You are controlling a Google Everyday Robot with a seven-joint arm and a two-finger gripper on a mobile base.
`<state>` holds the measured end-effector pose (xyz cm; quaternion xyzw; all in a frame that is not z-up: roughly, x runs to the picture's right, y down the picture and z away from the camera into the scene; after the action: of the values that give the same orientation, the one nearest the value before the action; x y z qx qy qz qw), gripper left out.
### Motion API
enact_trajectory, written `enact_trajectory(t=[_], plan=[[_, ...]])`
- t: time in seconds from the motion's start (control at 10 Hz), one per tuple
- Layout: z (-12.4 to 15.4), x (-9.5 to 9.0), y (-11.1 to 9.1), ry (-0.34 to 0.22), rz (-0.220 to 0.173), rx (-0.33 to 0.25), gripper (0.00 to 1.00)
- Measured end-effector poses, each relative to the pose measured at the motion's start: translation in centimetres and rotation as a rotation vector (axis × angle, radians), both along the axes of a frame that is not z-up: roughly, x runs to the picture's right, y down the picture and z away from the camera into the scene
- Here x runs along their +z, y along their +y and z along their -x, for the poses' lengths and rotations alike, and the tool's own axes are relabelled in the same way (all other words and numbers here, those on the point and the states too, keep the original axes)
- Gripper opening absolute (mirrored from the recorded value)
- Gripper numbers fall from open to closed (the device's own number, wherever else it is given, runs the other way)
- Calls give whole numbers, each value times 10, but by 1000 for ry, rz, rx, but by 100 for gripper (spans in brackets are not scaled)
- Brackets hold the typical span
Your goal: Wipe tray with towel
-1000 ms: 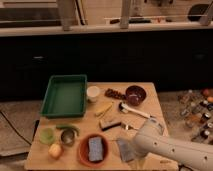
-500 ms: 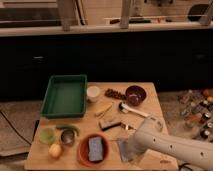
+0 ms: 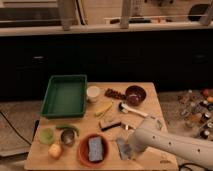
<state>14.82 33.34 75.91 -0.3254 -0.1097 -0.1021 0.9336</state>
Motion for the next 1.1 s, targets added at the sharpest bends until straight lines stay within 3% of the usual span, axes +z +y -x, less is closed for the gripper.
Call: enact_trajectory(t=[0.4, 0.8, 1.1], plan=[[-6, -7, 0, 15, 10, -2, 0], [-13, -35, -34, 23, -11, -4, 0], [-7, -46, -60, 15, -38, -14, 0]])
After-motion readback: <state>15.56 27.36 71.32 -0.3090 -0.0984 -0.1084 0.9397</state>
